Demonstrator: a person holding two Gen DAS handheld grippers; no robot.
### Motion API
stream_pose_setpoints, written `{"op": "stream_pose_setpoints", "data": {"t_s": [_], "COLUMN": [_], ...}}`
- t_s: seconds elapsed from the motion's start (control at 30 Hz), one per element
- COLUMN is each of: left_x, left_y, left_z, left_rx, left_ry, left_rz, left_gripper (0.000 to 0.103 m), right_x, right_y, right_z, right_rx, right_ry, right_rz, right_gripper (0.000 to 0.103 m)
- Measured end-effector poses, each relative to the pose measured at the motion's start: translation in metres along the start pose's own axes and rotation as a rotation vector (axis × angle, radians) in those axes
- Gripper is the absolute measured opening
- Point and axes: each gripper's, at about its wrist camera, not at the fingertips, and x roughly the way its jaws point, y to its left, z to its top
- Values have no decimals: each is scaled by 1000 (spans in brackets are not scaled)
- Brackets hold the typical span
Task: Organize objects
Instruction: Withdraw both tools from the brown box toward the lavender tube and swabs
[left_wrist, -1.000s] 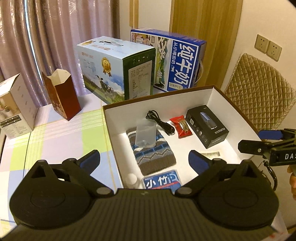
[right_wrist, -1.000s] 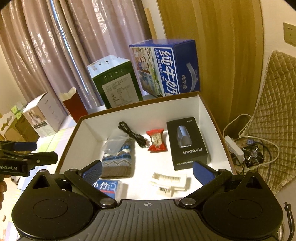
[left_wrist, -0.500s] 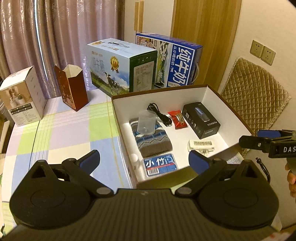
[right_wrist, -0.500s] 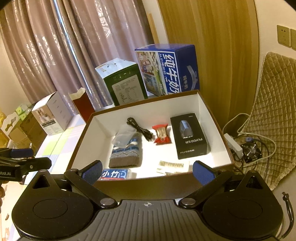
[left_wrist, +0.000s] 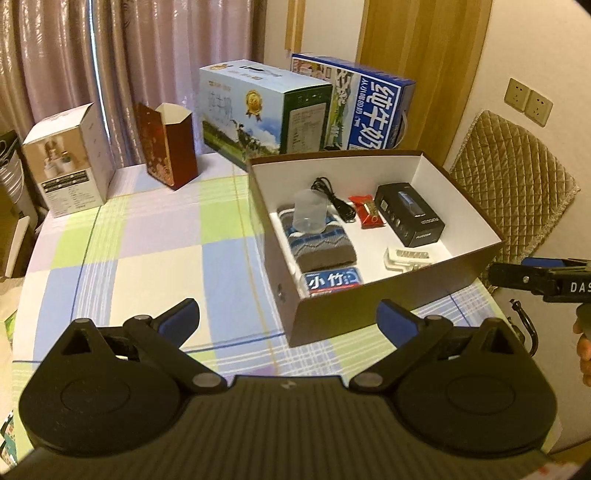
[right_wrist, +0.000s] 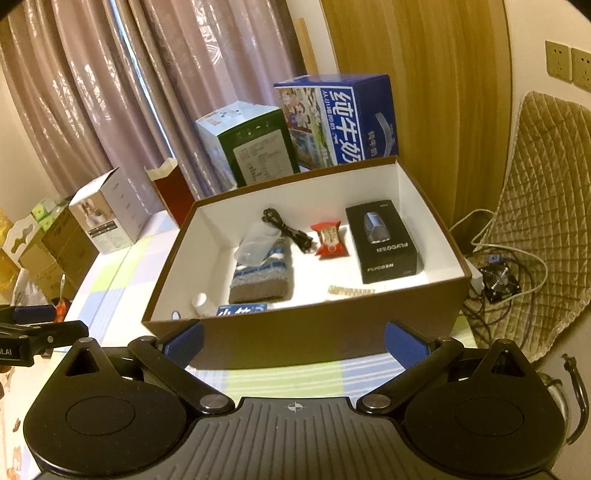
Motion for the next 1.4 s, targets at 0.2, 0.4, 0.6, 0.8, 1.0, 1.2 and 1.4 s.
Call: {"op": "stream_pose_setpoints", "data": {"t_s": [0.2, 0.4, 0.6, 0.8, 1.0, 1.2, 1.4], "left_x": [-14, -22, -25, -18, -9, 1, 12], "left_y": [15, 30, 45, 59, 67, 69, 71], "left_z": [-15, -28, -47, -68, -88, -103, -110], "left_rx": [-14, -28, -39, -64, -86, -90, -90], "left_ry": [-8, 3, 30, 87, 139, 178, 205], "left_rz": [13, 29, 48, 70, 61, 46, 28], "left_gripper": [101, 101, 101, 101, 101, 101, 101], "right_x": [-4, -3, 2, 13, 25, 38, 46], "right_y": [12, 28, 43, 59, 70, 72, 70], "right_z": [-12, -24, -40, -60, -78, -89, -95], "right_rx": [-4, -8, -9, -6, -3, 6, 20], "right_ry": [17, 39, 70, 124, 175, 213, 234], "right_rz": [5, 18, 31, 49, 60, 49, 36], "right_gripper": [101, 101, 101, 101, 101, 101, 101]}}
